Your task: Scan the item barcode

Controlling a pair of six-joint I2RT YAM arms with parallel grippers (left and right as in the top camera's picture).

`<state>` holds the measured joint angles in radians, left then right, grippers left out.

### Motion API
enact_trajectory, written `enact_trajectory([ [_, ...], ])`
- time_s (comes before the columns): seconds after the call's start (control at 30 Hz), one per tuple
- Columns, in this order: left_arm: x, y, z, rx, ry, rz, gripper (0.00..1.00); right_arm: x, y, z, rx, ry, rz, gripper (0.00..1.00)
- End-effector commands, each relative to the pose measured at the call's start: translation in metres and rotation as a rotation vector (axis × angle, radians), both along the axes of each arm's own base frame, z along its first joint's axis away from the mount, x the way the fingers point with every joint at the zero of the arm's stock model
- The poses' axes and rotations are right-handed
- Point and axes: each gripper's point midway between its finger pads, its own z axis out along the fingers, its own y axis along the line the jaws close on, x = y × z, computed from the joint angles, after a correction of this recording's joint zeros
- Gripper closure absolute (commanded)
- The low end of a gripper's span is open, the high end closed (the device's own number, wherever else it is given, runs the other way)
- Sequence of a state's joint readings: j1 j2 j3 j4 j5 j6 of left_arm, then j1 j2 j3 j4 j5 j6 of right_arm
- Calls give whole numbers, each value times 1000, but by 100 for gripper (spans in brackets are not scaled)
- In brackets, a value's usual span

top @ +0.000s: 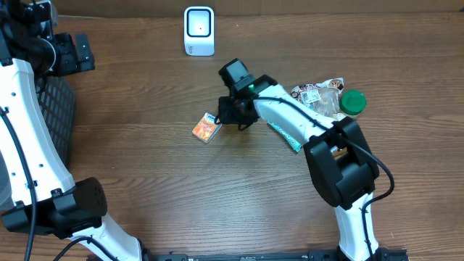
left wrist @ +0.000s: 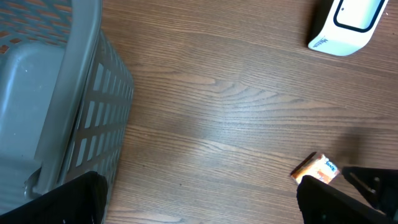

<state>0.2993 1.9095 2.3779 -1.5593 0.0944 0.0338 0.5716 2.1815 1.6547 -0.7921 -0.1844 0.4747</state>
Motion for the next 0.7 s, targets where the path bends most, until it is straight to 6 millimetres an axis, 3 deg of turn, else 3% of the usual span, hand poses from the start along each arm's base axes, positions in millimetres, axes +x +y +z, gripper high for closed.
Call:
enact_trajectory([
  [0.0, -2, -2, 12, 12, -35, -17, 0, 8, 3, 42, 114, 4, -2, 70],
  [0.13, -2, -2, 12, 12, -35, -17, 1, -1, -4, 33, 74, 52, -32, 85],
  [0.2, -2, -2, 12, 12, -35, -17, 1, -1, -10, 18, 1, 47, -78, 95],
  [0.5, -2, -2, 12, 12, -35, -17, 1, -3, 3, -22, -65, 13, -61, 96],
  [0.67, -2, -2, 12, 12, -35, -17, 0, -2, 2, -26, -80, 7, -60, 96],
])
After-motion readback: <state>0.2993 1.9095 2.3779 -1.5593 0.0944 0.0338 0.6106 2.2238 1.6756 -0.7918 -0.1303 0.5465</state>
